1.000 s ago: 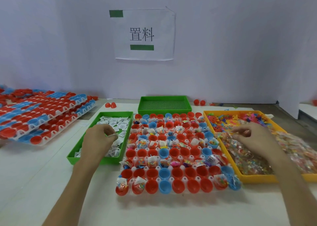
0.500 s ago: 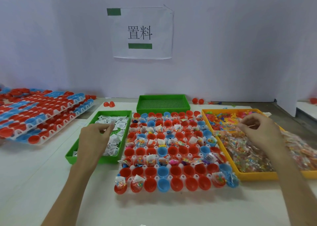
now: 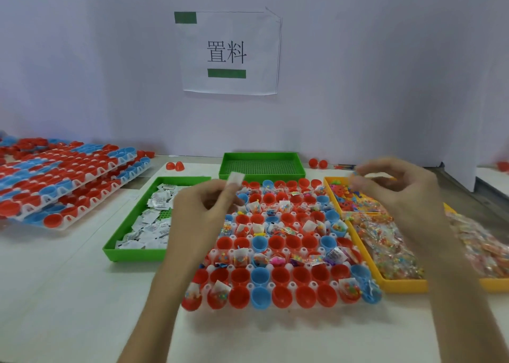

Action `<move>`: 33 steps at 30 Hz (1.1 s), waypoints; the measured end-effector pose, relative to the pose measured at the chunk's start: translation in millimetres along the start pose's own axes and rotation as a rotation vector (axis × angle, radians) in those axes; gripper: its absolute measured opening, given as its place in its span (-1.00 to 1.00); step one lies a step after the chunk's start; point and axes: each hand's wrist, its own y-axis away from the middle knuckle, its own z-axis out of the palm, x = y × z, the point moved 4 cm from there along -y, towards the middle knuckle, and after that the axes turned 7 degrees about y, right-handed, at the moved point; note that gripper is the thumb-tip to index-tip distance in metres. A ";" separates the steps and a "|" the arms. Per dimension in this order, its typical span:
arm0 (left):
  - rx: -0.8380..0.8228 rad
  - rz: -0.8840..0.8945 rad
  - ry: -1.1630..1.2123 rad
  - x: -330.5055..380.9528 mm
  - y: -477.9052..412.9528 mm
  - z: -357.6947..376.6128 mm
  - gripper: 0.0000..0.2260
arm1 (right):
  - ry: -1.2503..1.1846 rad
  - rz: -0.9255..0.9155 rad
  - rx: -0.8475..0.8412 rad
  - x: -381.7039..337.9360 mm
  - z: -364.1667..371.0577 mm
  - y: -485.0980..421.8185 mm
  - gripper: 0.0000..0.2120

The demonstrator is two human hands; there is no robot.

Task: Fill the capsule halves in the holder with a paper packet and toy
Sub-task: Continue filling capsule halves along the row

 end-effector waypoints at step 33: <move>-0.299 0.089 0.219 41.0 68.5 49.2 -0.64 | -0.227 -0.119 -0.169 -55.8 48.9 68.4 -0.71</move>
